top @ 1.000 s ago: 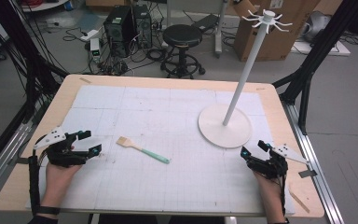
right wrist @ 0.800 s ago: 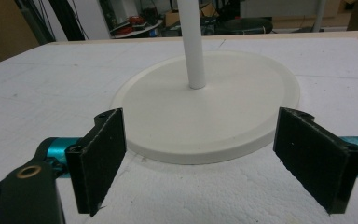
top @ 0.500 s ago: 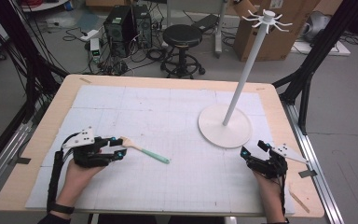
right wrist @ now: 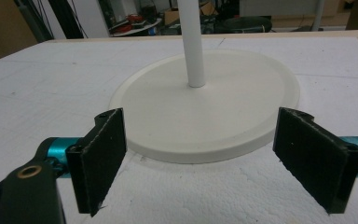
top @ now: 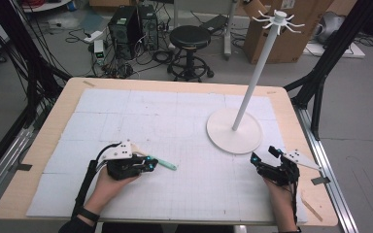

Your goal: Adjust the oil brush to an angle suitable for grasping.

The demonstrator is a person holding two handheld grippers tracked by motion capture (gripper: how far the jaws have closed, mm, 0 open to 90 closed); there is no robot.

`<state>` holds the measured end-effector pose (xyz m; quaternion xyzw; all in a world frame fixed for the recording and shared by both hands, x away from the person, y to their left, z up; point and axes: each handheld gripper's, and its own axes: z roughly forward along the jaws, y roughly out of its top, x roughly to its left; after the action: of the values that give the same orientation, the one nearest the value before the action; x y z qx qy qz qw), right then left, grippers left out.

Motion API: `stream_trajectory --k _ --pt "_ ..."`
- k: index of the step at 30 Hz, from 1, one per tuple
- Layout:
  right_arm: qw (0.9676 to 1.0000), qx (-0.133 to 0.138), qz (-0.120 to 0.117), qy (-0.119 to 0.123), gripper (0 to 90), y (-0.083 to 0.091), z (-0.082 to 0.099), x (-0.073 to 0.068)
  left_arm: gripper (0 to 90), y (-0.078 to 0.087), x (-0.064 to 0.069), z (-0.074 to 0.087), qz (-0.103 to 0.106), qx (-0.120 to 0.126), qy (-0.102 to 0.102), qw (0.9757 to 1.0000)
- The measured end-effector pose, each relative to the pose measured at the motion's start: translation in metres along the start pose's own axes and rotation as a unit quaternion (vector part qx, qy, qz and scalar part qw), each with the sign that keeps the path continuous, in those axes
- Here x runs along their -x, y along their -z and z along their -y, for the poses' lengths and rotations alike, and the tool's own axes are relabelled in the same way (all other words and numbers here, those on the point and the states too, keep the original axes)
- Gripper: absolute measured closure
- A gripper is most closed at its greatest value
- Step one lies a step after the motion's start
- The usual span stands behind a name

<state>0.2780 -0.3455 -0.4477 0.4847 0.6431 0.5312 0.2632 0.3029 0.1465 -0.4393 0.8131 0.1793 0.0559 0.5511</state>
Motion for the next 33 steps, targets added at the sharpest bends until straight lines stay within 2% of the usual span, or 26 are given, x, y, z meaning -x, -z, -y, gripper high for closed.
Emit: stream_trajectory --k 2,4,8,11,13,16,18,22,24,26,29,31,33 --pt "1.0 0.001 0.0 0.003 16.5 0.0 0.0 0.0 89.7 -0.008 0.001 0.0 0.003 -0.013 0.008 0.9999" --pt "1.0 0.002 -0.001 0.005 16.5 0.0 0.0 0.0 89.7 -0.015 0.003 -0.001 0.005 -0.022 0.007 0.9997" --pt "1.0 0.002 0.0 0.006 16.5 0.0 0.0 0.0 89.8 -0.026 0.005 -0.003 0.002 -0.045 0.005 0.999" --pt "1.0 0.001 0.0 0.005 16.5 0.0 0.0 0.0 89.8 -0.034 0.005 -0.004 -0.008 -0.072 0.005 0.9974" --pt "1.0 0.002 -0.001 0.007 16.5 0.0 0.0 0.0 89.8 -0.035 0.005 -0.005 -0.009 -0.075 0.004 0.9972" --pt "1.0 0.002 -0.001 0.006 16.6 0.0 0.0 0.0 89.9 -0.038 0.004 -0.005 -0.015 -0.087 0.015 0.996" --pt "1.0 0.0 -0.001 0.004 16.5 0.0 0.0 0.0 89.9 -0.04 0.003 -0.006 -0.018 -0.094 0.012 0.9954" --pt "1.0 0.002 -0.001 0.006 16.6 0.0 0.0 0.0 89.9 -0.053 0.001 -0.011 -0.032 -0.123 0.003 0.992" --pt "1.0 0.001 0.0 0.006 16.6 0.0 0.0 0.0 89.9 -0.055 0.0 -0.012 -0.034 -0.125 0.002 0.9915" --pt "1.0 0.0 0.0 0.004 16.6 0.0 0.0 0.0 89.9 -0.06 -0.001 -0.015 -0.045 -0.128 0.006 0.9908" --pt "1.0 0.001 0.0 0.004 16.6 0.0 0.0 0.0 89.9 -0.066 -0.004 -0.021 -0.06 -0.138 0.009 0.9886" --pt "1.0 0.002 0.0 0.007 16.6 0.0 0.0 0.0 89.9 -0.072 -0.006 -0.025 -0.078 -0.145 0.008 0.9864" --pt "1.0 0.0 0.0 0.004 16.6 0.0 0.0 -0.001 89.9 -0.076 -0.009 -0.028 -0.085 -0.146 0.01 0.9856"
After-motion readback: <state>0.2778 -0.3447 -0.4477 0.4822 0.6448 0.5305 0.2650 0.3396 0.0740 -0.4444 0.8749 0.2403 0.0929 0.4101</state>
